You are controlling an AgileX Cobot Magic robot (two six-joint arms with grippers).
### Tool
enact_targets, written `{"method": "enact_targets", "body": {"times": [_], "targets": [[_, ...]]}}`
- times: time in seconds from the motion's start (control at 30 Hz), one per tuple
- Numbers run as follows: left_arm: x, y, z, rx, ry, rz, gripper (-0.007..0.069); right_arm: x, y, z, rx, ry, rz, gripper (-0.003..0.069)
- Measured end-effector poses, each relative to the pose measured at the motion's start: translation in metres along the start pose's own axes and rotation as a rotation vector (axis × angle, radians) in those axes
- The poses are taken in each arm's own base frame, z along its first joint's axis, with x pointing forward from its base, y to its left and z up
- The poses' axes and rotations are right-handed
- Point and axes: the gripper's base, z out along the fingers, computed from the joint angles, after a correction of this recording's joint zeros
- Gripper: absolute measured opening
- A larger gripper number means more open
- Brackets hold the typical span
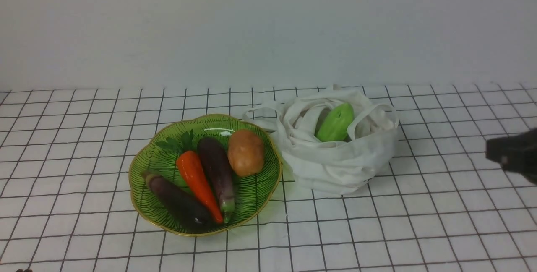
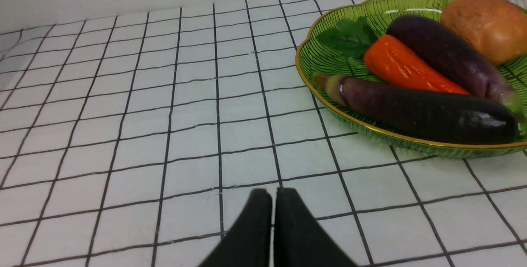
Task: Take vegetables from bag on white checkered tablecloth place on plate.
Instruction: 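Reach into the cloth bag and grasp the green vegetable inside with the right gripper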
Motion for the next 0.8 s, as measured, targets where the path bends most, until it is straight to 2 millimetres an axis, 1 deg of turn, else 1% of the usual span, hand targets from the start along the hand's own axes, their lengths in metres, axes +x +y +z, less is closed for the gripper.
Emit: {"method": "enact_targets", "body": {"times": [0.1, 0.13, 0.2, 0.33, 0.37, 0.47, 0.53, 0.57, 0.63, 0.7, 0.73, 0.77, 0.8], "targets": [[0.0, 0.0, 0.0, 0.0, 0.0, 0.0, -0.0008, -0.027, 0.006, 0.029, -0.058, 0.094, -0.048, -0.0011], [0.0, 0.0, 0.0, 0.0, 0.0, 0.0, -0.0008, -0.032, 0.009, 0.035, -0.067, 0.104, -0.064, -0.0011], [0.0, 0.0, 0.0, 0.0, 0.0, 0.0, -0.0008, -0.047, 0.022, 0.056, -0.098, 0.121, -0.118, -0.0011], [0.0, 0.0, 0.0, 0.0, 0.0, 0.0, -0.0008, -0.067, 0.041, 0.091, -0.112, 0.124, -0.166, -0.0008], [0.0, 0.0, 0.0, 0.0, 0.0, 0.0, -0.0008, -0.073, 0.045, 0.104, -0.104, 0.122, -0.186, -0.0006], [0.0, 0.0, 0.0, 0.0, 0.0, 0.0, -0.0008, -0.081, 0.046, 0.128, -0.088, 0.135, -0.216, 0.0008], [0.0, 0.0, 0.0, 0.0, 0.0, 0.0, -0.0008, -0.085, 0.045, 0.136, -0.084, 0.134, -0.221, 0.002], [0.0, 0.0, 0.0, 0.0, 0.0, 0.0, -0.0008, -0.089, 0.044, 0.148, -0.078, 0.139, -0.222, 0.0044], [0.0, 0.0, 0.0, 0.0, 0.0, 0.0, -0.0008, -0.093, 0.043, 0.161, -0.076, 0.141, -0.224, 0.0089], [0.0, 0.0, 0.0, 0.0, 0.0, 0.0, -0.0008, -0.098, 0.042, 0.172, -0.073, 0.132, -0.223, 0.015], [0.0, 0.0, 0.0, 0.0, 0.0, 0.0, -0.0008, -0.101, 0.042, 0.179, -0.069, 0.121, -0.222, 0.0195], [0.0, 0.0, 0.0, 0.0, 0.0, 0.0, -0.0008, -0.101, 0.041, 0.18, -0.068, 0.121, -0.222, 0.0204], [0.0, 0.0, 0.0, 0.0, 0.0, 0.0, -0.0008, -0.102, 0.041, 0.184, -0.067, 0.117, -0.223, 0.0236]]}}
